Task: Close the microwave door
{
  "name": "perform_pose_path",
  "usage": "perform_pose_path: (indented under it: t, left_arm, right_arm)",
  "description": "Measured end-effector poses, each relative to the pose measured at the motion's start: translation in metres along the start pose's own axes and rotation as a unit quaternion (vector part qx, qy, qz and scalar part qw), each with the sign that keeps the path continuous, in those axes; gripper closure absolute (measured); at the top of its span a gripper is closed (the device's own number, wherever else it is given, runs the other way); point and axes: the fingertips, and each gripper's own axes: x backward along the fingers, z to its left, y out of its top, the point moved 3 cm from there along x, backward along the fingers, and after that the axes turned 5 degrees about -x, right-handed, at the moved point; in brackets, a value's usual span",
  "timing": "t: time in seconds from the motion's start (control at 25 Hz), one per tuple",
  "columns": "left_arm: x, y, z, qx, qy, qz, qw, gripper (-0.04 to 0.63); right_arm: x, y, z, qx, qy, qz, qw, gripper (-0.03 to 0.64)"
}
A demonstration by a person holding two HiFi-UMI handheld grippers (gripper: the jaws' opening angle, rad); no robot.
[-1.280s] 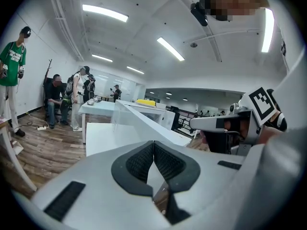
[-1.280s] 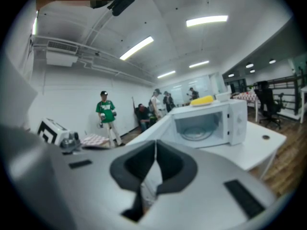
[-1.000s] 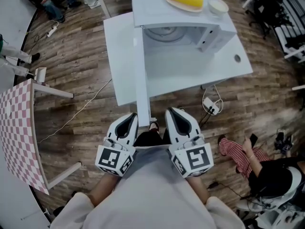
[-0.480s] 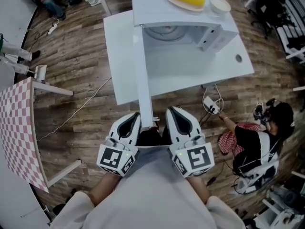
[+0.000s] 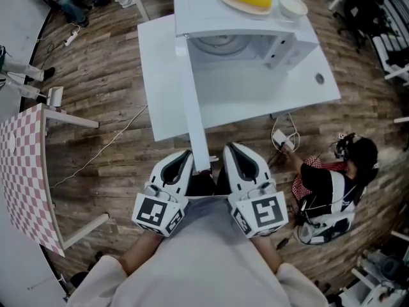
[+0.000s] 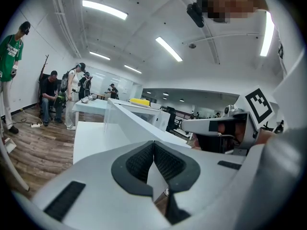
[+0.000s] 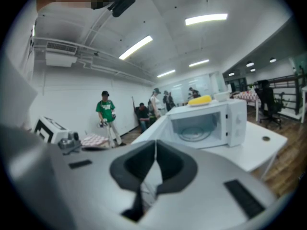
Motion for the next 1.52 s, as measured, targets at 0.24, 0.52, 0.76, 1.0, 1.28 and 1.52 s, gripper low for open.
perform_pose_path:
  t: [0.24,0.52,0.76,1.0,1.28,1.52]
  left_arm:
    - [-0.011,0.003,-0.006,0.003,-0.005,0.001,1.0,0.58]
    - [-0.028,0.006,-0.011,0.009,-0.012,0.003,0.9999,0.58]
    - [-0.041,0.011,-0.013,0.006,-0.014,0.005,0.9999,0.58]
    - [-0.057,0.016,-0.022,0.005,-0.024,0.008,0.9997,0.58]
    - [-0.072,0.019,-0.031,0.0,-0.036,0.007,0.9993,0.58]
    - [-0.083,0.026,-0.039,-0.001,-0.041,0.003,0.9991,0.58]
  right_arm:
    - [0.001,0.003,-0.01,-0.002,-0.002,0.003,1.0,0.594]
    - [0.002,0.005,-0.026,-0.005,-0.006,0.005,1.0,0.594]
    - [0.001,0.008,-0.038,-0.008,-0.009,0.008,1.0,0.594]
    - [0.002,0.013,-0.052,-0.012,-0.013,0.009,1.0,0.594]
    - [0.004,0.019,-0.067,-0.013,-0.021,0.007,1.0,0.594]
    - [0.008,0.025,-0.078,-0.011,-0.027,0.005,1.0,0.594]
